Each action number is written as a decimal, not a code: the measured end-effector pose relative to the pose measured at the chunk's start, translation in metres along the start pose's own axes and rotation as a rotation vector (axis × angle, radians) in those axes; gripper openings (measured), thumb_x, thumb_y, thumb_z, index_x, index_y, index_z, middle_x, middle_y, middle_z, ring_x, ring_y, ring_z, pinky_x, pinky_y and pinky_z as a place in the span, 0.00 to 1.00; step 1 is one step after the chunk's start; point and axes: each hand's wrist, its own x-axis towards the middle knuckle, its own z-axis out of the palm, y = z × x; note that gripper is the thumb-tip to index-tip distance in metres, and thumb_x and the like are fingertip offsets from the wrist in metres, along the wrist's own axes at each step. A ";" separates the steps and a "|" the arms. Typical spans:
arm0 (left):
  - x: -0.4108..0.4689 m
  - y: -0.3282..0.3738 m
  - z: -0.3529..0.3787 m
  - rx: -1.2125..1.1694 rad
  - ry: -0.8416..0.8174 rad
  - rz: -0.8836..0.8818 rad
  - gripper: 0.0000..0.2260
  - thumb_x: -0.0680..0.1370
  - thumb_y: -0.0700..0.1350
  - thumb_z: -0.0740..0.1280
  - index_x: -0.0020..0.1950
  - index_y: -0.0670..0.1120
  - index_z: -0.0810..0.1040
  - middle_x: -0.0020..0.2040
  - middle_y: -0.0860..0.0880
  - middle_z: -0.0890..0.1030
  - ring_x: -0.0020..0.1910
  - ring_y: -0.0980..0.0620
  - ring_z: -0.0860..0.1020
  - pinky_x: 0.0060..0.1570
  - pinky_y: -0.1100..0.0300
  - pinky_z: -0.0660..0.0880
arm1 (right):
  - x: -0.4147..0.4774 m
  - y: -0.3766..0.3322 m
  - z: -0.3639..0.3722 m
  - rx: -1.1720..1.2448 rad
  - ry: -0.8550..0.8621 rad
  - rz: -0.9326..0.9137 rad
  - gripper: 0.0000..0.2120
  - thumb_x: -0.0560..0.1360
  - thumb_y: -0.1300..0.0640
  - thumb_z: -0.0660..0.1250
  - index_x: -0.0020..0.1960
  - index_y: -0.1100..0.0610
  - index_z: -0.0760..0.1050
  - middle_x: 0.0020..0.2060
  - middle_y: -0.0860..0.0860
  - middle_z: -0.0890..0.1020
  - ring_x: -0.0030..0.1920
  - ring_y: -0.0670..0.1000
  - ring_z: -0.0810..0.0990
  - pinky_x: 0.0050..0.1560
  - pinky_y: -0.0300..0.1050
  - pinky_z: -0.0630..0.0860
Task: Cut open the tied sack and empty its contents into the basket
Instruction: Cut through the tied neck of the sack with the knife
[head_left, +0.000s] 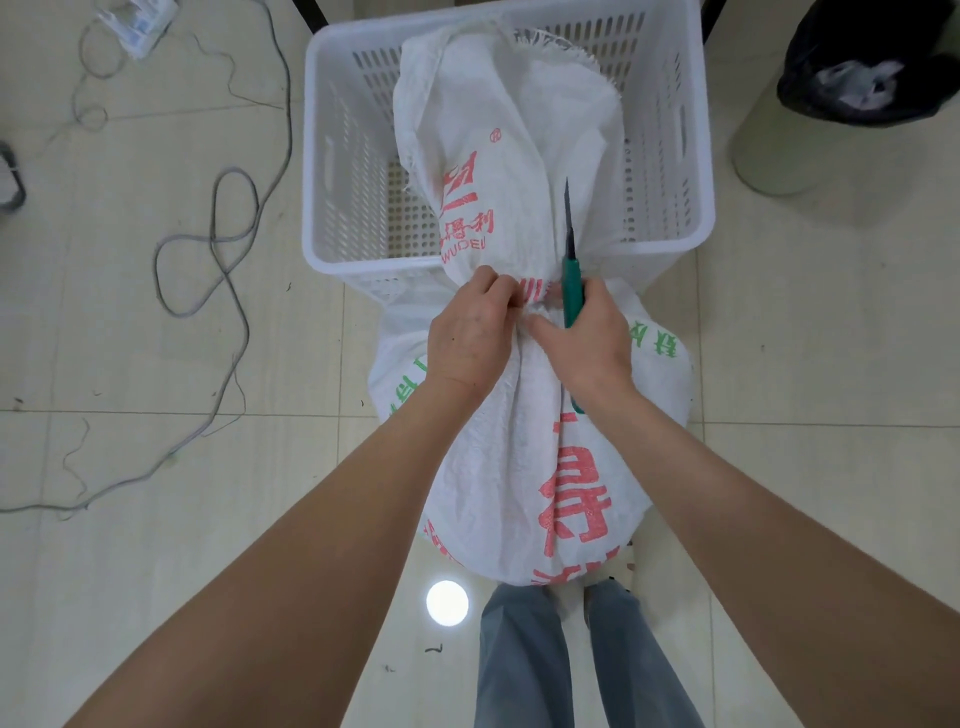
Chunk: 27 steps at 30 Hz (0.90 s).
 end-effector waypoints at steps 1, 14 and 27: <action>0.000 0.000 0.000 -0.001 -0.001 0.001 0.06 0.79 0.40 0.60 0.48 0.41 0.76 0.48 0.45 0.76 0.40 0.46 0.74 0.31 0.55 0.67 | 0.004 -0.002 0.004 0.039 -0.001 0.026 0.21 0.69 0.50 0.73 0.57 0.57 0.71 0.49 0.50 0.79 0.49 0.53 0.78 0.52 0.53 0.76; -0.002 0.000 0.007 -0.019 0.053 0.026 0.05 0.77 0.39 0.62 0.45 0.40 0.77 0.45 0.44 0.76 0.38 0.46 0.74 0.28 0.56 0.66 | 0.016 0.009 0.023 0.196 0.121 0.156 0.17 0.69 0.54 0.71 0.54 0.57 0.71 0.43 0.50 0.79 0.44 0.52 0.79 0.45 0.49 0.77; 0.005 -0.001 0.009 0.001 0.024 0.012 0.06 0.77 0.37 0.62 0.47 0.38 0.77 0.49 0.42 0.77 0.39 0.42 0.76 0.33 0.52 0.74 | 0.015 0.008 0.006 0.336 -0.003 0.185 0.13 0.72 0.57 0.71 0.54 0.57 0.72 0.44 0.53 0.79 0.36 0.48 0.78 0.37 0.42 0.76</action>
